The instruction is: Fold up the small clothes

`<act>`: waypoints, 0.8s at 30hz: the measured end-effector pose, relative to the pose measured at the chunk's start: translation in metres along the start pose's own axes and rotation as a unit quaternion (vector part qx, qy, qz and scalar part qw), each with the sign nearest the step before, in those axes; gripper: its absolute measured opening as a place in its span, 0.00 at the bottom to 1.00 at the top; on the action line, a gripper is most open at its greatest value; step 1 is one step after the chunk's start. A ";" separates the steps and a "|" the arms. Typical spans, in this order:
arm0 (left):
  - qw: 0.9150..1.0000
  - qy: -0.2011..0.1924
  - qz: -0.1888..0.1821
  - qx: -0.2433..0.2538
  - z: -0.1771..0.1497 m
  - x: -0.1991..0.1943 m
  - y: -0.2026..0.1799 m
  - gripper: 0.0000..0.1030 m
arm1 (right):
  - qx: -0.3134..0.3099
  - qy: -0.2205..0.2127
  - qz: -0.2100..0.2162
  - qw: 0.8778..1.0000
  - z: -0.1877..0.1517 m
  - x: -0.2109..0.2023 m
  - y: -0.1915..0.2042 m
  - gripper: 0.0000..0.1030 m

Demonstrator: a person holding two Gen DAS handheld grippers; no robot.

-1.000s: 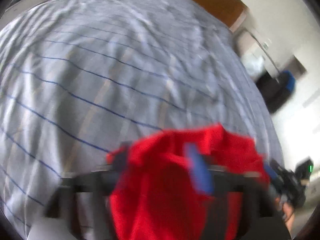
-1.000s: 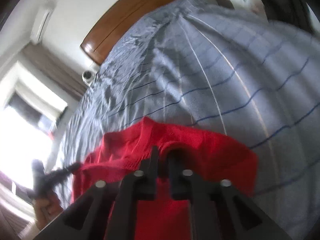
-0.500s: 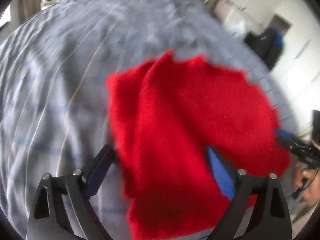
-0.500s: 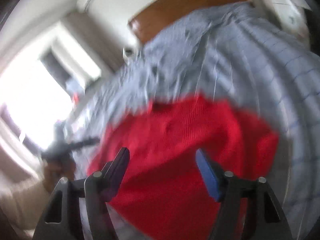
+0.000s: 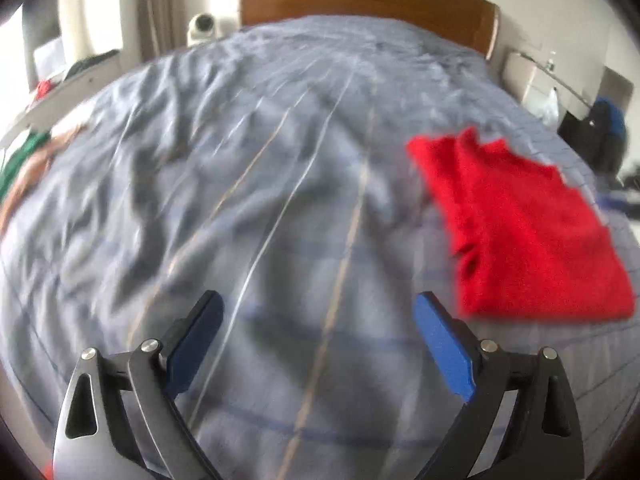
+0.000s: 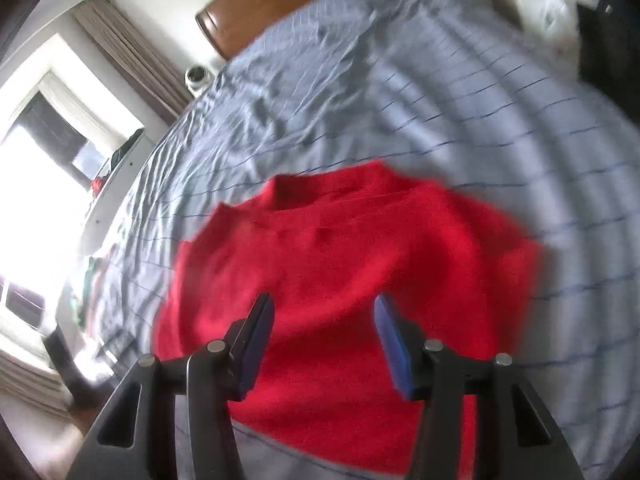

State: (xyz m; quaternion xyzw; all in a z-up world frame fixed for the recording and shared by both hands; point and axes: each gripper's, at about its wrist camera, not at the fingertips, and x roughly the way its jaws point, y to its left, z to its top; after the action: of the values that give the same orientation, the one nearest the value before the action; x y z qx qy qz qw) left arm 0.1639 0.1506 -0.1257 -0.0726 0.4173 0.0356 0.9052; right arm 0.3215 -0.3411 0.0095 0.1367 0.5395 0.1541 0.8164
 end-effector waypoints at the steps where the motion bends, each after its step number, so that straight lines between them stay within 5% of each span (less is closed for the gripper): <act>1: 1.000 -0.002 0.000 -0.003 -0.006 0.002 0.003 0.94 | -0.007 0.007 -0.011 1.000 0.010 0.016 0.011 0.48; 6: 0.999 -0.036 -0.012 0.018 -0.025 -0.001 0.012 0.97 | -0.006 0.044 -0.093 0.995 0.040 0.084 0.020 0.37; 7: 0.999 -0.038 -0.015 0.022 -0.022 0.003 0.009 0.97 | 0.004 0.057 -0.101 0.993 0.040 0.095 0.014 0.31; 8: 0.999 -0.041 -0.016 0.023 -0.022 0.005 0.009 0.98 | 0.007 0.066 -0.120 0.991 0.040 0.103 0.010 0.10; 9: 0.999 -0.043 -0.017 0.020 -0.021 0.007 0.009 0.98 | 0.005 0.058 -0.137 0.989 0.041 0.104 0.009 0.03; 13: 0.999 -0.043 -0.017 0.022 -0.021 0.008 0.007 0.99 | 0.008 -0.024 -0.138 0.990 0.055 0.079 0.012 0.03; 16: 0.999 -0.044 -0.017 0.023 -0.020 0.008 0.007 0.99 | 0.005 0.002 -0.139 0.990 0.057 0.096 0.005 0.03; 19: 0.999 -0.045 -0.015 0.023 -0.021 0.008 0.006 0.99 | 0.021 0.014 -0.115 0.993 0.047 0.102 -0.006 0.09; 21: 0.999 -0.046 -0.013 0.024 -0.022 0.009 0.005 0.99 | 0.036 -0.013 -0.078 0.996 0.045 0.081 -0.011 0.37; 23: 0.998 -0.048 -0.010 0.026 -0.022 0.010 0.004 0.99 | 0.060 -0.055 -0.024 0.996 0.045 0.049 -0.021 0.55; 24: 0.998 -0.048 -0.009 0.026 -0.022 0.010 0.004 0.99 | 0.069 -0.063 -0.013 0.996 0.044 0.035 -0.029 0.55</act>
State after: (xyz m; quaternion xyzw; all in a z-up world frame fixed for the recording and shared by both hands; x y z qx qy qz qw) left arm 0.1537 0.1506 -0.1480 -0.0505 0.3736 0.0203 0.9260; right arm 0.3785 -0.3565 -0.0147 0.1951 0.4983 0.0965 0.8393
